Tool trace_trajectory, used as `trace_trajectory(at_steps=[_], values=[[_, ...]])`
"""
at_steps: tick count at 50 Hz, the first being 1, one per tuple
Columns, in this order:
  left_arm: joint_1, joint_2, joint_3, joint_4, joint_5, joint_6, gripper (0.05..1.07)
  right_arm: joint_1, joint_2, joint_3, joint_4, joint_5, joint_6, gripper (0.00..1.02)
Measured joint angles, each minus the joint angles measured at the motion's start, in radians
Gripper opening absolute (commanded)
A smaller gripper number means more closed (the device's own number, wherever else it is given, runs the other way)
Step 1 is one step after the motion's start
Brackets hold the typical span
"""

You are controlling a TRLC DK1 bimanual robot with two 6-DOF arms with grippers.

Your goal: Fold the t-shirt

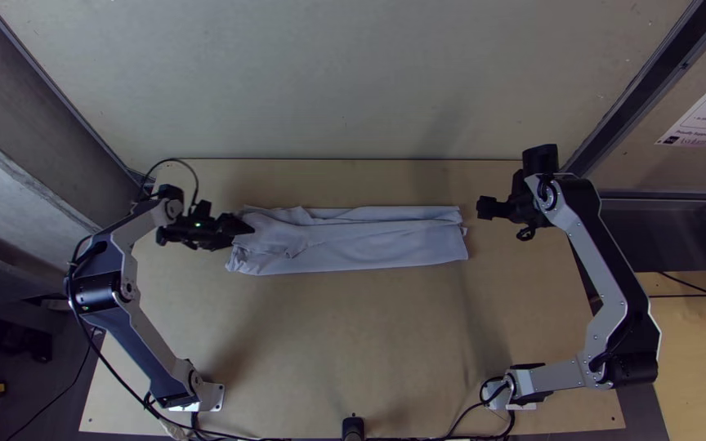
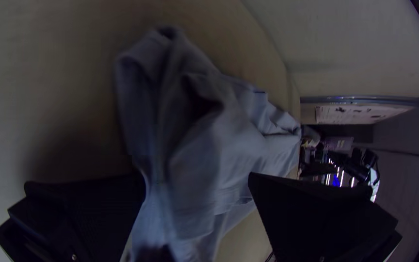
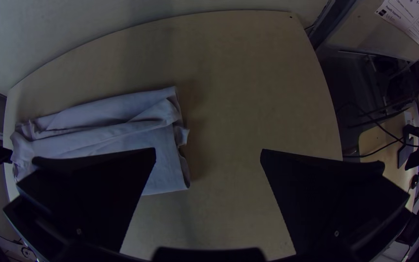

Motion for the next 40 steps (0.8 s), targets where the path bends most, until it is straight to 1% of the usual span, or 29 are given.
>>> trace_trajectory(at_steps=[5, 15, 18, 19, 20, 21, 22, 24, 25, 27, 28, 36, 40], values=[[-0.079, -0.006, 0.0, 0.064, -0.05, -0.055, 1.03, 0.004, 0.0, 0.0, 0.002, 0.0, 0.001, 0.99], [-0.24, -0.029, 0.0, 0.176, -0.205, -0.159, 1.03, 0.008, -0.003, -0.002, 0.003, 0.0, 0.008, 0.99], [-0.283, -0.03, 0.006, 0.192, -0.242, -0.187, 1.01, 0.008, -0.011, -0.013, 0.006, 0.0, 0.008, 0.99], [-0.298, -0.03, 0.009, 0.196, -0.255, -0.196, 0.97, 0.008, -0.013, -0.018, 0.006, 0.0, 0.011, 0.99], [-0.309, -0.03, 0.012, 0.198, -0.271, -0.205, 0.91, 0.008, -0.016, -0.022, 0.006, 0.0, 0.012, 0.99], [-0.32, -0.03, 0.015, 0.198, -0.287, -0.212, 0.84, 0.008, -0.018, -0.027, 0.006, 0.0, 0.014, 0.99], [-0.329, -0.031, 0.017, 0.198, -0.301, -0.22, 0.75, 0.008, -0.019, -0.032, 0.006, 0.0, 0.015, 0.99], [-0.343, -0.033, 0.019, 0.201, -0.33, -0.232, 0.5, 0.008, -0.023, -0.041, 0.008, 0.0, 0.017, 0.99], [-0.35, -0.036, 0.019, 0.201, -0.349, -0.237, 0.35, 0.008, -0.025, -0.047, 0.011, 0.0, 0.019, 0.99], [-0.361, -0.039, 0.018, 0.205, -0.388, -0.245, 0.07, 0.008, -0.03, -0.061, 0.018, 0.0, 0.02, 0.99], [-0.365, -0.039, 0.018, 0.206, -0.405, -0.251, 0.09, 0.008, -0.032, -0.068, 0.021, 0.0, 0.023, 0.99], [-0.374, -0.053, -0.003, 0.227, -0.48, -0.267, 0.08, 0.008, -0.048, -0.113, 0.043, 0.0, 0.032, 0.99], [-0.375, -0.067, -0.011, 0.224, -0.516, -0.269, 0.08, 0.014, -0.05, -0.124, 0.051, 0.0, 0.049, 0.99]])
